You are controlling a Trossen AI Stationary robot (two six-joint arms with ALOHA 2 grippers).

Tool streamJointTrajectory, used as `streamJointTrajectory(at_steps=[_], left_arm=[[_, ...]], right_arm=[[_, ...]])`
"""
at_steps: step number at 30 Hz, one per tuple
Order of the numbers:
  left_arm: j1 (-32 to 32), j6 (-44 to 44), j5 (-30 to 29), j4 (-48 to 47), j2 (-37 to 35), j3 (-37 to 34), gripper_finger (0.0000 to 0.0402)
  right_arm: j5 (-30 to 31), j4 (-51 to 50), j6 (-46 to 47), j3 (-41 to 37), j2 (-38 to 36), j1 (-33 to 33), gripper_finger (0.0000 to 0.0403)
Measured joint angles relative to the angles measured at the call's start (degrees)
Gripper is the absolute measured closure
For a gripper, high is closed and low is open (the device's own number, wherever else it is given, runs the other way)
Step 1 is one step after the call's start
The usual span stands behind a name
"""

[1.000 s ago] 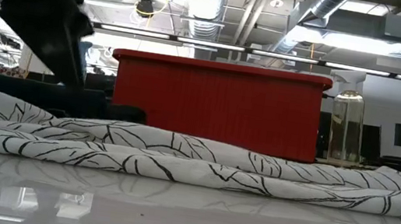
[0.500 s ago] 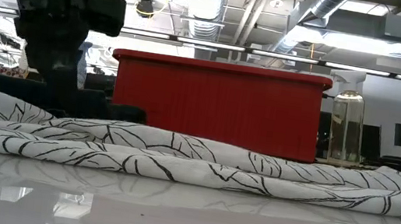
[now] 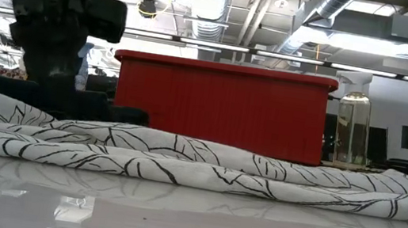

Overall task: Fold Laundry from Bin
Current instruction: Fold the white patterned shirt

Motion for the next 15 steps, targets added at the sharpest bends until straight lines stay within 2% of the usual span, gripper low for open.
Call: streamJointTrajectory(at_steps=[10,15], left_arm=[[-0.38,-1.44,1.48,0.9,0.01,-1.41,0.0294],[-0.39,-1.05,2.42,1.11,1.04,-1.47,0.0334]], right_arm=[[0.06,0.09,-0.01,-0.01,0.0,0.0,0.0264],[0.07,0.17,0.0,-0.02,0.0,0.0,0.0264]])
